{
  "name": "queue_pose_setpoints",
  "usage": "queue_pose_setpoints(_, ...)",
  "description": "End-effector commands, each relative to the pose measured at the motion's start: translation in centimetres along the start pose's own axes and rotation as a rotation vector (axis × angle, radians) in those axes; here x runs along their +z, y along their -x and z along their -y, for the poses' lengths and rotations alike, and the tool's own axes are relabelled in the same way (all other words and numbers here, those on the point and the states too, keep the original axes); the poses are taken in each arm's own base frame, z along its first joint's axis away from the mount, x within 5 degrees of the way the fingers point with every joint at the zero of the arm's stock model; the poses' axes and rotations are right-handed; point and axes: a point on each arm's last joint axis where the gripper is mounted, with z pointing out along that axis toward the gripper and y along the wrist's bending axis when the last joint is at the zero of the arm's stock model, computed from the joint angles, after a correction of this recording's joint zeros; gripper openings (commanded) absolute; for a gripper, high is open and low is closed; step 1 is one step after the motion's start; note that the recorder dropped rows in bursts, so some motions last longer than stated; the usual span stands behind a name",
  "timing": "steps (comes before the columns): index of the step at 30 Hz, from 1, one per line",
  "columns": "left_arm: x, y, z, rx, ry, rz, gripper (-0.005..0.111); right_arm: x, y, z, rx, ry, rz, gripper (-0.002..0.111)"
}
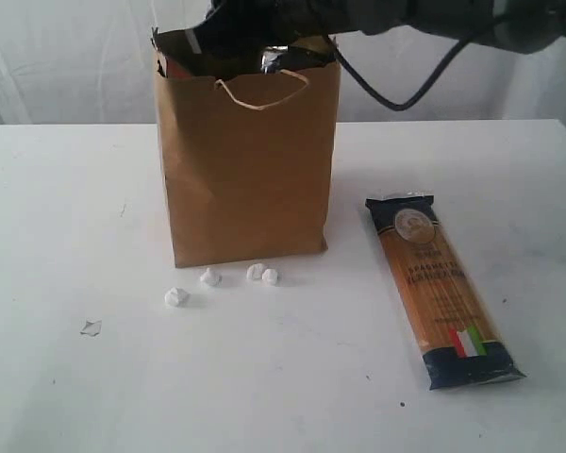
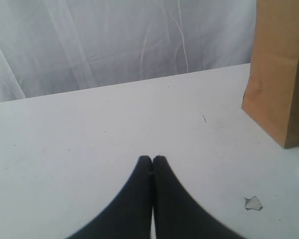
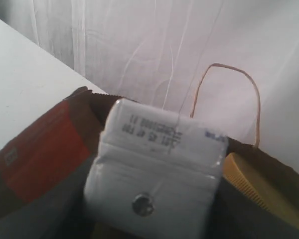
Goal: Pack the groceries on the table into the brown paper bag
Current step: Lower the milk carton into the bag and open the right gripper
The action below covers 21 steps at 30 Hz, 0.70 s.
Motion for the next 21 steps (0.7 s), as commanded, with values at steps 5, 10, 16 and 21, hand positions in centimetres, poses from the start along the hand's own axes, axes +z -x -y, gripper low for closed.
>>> queue_pose_setpoints(5,0.0,0.0,0.0,-0.009,0.003,0.01,0.0,1.3,1.1,0.3,0.023,0.008,-0.032,0.0)
queue_pose_setpoints(10,0.0,0.0,0.0,-0.009,0.003,0.01,0.0,2.1,1.1,0.3,0.027,0.012,-0.045,0.0)
queue_pose_setpoints(16,0.0,0.0,0.0,-0.009,0.003,0.01,0.0,2.3,0.4,0.1,0.069,0.03,-0.145,0.0)
queue_pose_setpoints(21,0.0,0.0,0.0,-0.009,0.003,0.01,0.0,2.2,0.0,0.1,0.07,0.037,-0.192,0.0)
